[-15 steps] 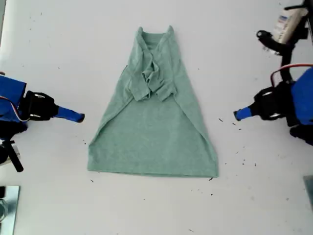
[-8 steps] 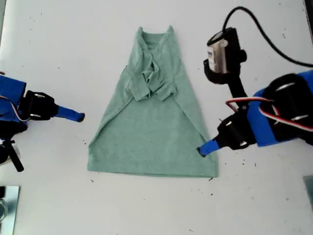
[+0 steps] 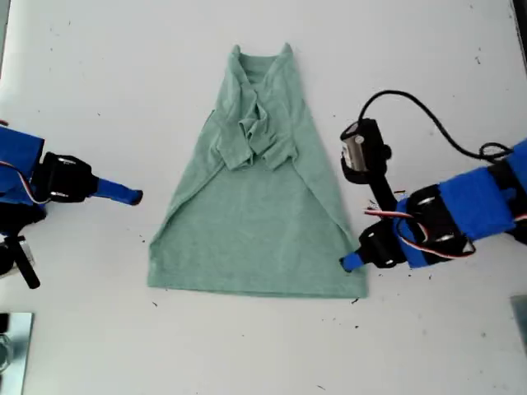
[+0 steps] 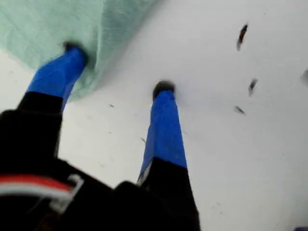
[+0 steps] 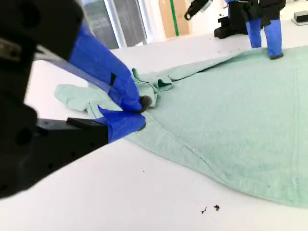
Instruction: Fold t shirt
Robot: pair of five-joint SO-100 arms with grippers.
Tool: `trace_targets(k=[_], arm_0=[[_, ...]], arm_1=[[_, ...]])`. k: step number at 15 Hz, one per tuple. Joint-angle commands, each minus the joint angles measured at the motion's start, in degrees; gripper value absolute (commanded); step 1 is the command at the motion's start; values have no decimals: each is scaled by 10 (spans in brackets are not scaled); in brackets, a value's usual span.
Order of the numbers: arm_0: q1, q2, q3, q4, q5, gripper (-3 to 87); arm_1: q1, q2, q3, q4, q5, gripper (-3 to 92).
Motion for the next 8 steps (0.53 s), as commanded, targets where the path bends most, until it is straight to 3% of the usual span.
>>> trace_targets(k=[1,5,8], arm_0=[[11,5,8,-11,6,-1],[10,4,8,-11,6,-1],[11,4,8,-11,6,-1]], arm_1=[[-15,-55,71,-120,29,24],[-25,-54,53,-89,19,-5],[-14,-38,-56,71,-5,-5]])
